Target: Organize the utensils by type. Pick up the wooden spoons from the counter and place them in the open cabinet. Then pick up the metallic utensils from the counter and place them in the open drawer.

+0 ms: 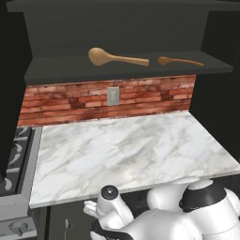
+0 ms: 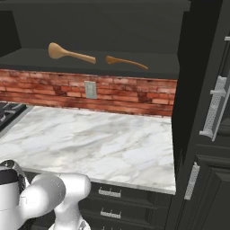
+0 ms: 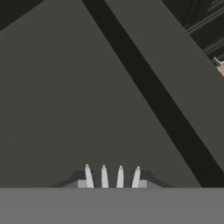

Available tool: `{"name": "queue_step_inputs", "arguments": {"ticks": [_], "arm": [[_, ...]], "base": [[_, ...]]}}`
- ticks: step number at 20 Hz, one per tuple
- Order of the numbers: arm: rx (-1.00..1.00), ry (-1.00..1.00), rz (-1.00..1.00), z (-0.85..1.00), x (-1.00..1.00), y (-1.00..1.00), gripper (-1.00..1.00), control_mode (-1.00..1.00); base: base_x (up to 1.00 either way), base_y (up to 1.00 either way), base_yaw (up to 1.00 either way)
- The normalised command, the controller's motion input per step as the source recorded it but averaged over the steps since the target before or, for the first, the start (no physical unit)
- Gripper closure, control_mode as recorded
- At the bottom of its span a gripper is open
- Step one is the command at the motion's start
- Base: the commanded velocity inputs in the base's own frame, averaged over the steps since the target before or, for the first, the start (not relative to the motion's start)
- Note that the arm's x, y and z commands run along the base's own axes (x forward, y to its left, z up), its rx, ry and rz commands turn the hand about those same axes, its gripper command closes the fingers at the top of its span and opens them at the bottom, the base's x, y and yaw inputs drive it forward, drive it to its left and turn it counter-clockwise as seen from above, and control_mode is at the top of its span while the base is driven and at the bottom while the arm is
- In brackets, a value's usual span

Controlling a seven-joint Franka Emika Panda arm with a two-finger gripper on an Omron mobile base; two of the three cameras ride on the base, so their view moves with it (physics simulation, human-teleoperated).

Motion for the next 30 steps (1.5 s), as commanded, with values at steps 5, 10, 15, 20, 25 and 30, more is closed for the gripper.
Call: {"name": "queue_step_inputs", "arguments": {"ticks": [5,10,15,20,25,30], "arm": [[0.0,0.06,0.0,-0.22,0.11,0.03,-1.0,-1.0],[0.02,0.09,0.0,-0.19,0.09,0.0,-1.0,-1.0],[0.07,0.11,0.0,-0.03,-0.11,0.09,-1.0,-1.0],[0.04,0.01,0.0,0.22,-0.21,0.09,-1.0,-1.0],[0.0,0.0,0.0,0.64,-0.17,0.01,-1.0,-1.0],[-0.01,0.0,0.0,0.8,-0.15,-0.02,-1.0,-1.0]], "base": [[0.0,0.0,0.0],[0.0,0.0,0.0],[0.0,0.0,0.0],[0.0,0.0,0.0],[0.0,0.0,0.0],[0.0,0.0,0.0]]}}
